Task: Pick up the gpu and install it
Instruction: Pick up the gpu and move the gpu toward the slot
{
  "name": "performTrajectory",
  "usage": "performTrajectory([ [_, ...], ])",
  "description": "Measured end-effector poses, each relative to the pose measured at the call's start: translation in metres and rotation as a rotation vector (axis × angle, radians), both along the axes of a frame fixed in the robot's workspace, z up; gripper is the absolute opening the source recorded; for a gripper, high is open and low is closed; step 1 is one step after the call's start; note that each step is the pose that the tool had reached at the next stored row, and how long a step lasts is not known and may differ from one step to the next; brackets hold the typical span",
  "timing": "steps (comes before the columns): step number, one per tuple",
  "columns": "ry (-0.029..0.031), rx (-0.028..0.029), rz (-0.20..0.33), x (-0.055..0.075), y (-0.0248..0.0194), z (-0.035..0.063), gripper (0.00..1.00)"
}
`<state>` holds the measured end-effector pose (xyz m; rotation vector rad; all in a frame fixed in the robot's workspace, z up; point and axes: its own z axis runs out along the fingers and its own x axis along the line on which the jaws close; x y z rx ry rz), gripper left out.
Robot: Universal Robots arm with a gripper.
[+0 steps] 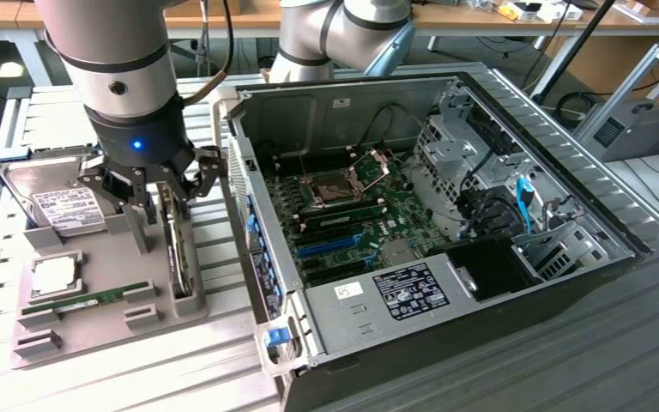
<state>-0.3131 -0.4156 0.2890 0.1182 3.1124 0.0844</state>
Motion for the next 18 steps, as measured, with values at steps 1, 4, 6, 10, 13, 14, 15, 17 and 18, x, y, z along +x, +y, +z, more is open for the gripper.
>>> performTrajectory([
  [1, 0.0001, -0.0001, 0.000, 0.000, 0.0000, -0.0011, 0.44],
  [4, 0.0001, -0.0001, 0.000, 0.000, -0.0019, -0.0013, 0.44],
  [6, 0.0000, 0.0000, 0.000, 0.000, -0.0044, -0.0013, 0.44],
  [10, -0.0001, 0.0001, 0.000, 0.000, -0.0065, -0.0027, 0.44],
  [13, 0.0000, 0.0000, 0.000, 0.000, -0.0069, -0.0091, 0.44],
  [14, -0.0001, 0.0001, 0.000, 0.000, -0.0069, -0.0110, 0.44],
  [15, 0.0000, 0.0000, 0.000, 0.000, -0.0070, -0.0127, 0.44],
  [17, 0.0003, -0.0005, 0.000, 0.000, -0.0071, -0.0134, 0.44],
  [18, 0.0002, -0.0006, 0.000, 0.000, -0.0071, -0.0138, 0.44],
])
